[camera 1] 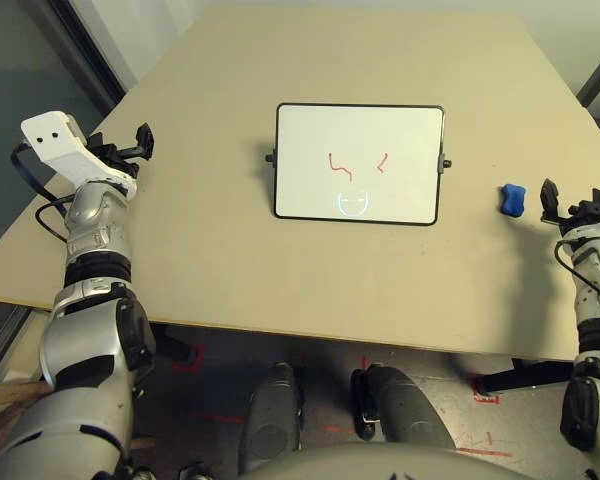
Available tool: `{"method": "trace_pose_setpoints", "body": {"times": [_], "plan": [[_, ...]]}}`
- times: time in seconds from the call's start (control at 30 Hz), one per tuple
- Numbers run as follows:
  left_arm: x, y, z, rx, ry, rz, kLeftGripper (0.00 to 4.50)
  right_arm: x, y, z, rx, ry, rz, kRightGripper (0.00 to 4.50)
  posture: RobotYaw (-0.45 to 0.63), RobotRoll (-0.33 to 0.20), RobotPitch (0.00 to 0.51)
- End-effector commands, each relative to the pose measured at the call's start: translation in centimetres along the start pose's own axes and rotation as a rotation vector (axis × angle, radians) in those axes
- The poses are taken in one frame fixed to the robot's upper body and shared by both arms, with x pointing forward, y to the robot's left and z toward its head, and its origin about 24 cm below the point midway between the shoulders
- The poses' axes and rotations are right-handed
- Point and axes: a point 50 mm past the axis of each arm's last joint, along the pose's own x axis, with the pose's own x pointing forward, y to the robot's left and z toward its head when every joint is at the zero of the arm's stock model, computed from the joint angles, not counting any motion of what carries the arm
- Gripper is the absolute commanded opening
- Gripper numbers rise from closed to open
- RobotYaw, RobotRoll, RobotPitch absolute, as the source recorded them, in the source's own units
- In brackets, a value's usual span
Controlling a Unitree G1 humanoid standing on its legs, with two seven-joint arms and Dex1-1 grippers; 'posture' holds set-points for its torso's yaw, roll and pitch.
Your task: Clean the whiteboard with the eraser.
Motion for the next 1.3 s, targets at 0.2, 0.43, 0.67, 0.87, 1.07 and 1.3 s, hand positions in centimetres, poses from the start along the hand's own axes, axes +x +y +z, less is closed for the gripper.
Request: {"method": "trace_pose_setpoints", "body": {"times": [0.2,0.43,0.67,0.87,1.07,1.3], "plan": [[0.0,-0.6,-0.5,-0.002,0.035,-0.042,4.50,-0.4,-0.5,-0.2,0.008,0.001,-0.052,4.46,-0.07,0.000,0.141],[1.1,-5.0,1.3,-0.052,0.067,-0.408,4.50,0.1,1.8,1.8,0.016,0.060,-0.023,4.46,-0.08,0.000,0.123],[0.3,-10.5,4.1,0.013,0.096,-0.836,4.50,-0.7,5.1,2.3,0.023,0.168,0.029,4.46,-0.10,0.000,0.105],[-1.5,-14.6,4.6,0.100,0.141,-1.080,4.50,-1.6,5.8,1.0,0.015,0.218,0.046,4.46,-0.11,0.000,0.101],[-2.9,-17.8,4.5,0.122,0.188,-1.245,4.50,-1.7,5.8,0.5,0.012,0.237,0.041,4.46,-0.11,0.000,0.101],[-3.7,-20.0,4.8,0.131,0.194,-1.338,4.50,-1.7,6.0,-0.1,0.012,0.263,0.040,4.46,-0.09,0.000,0.108]]}}
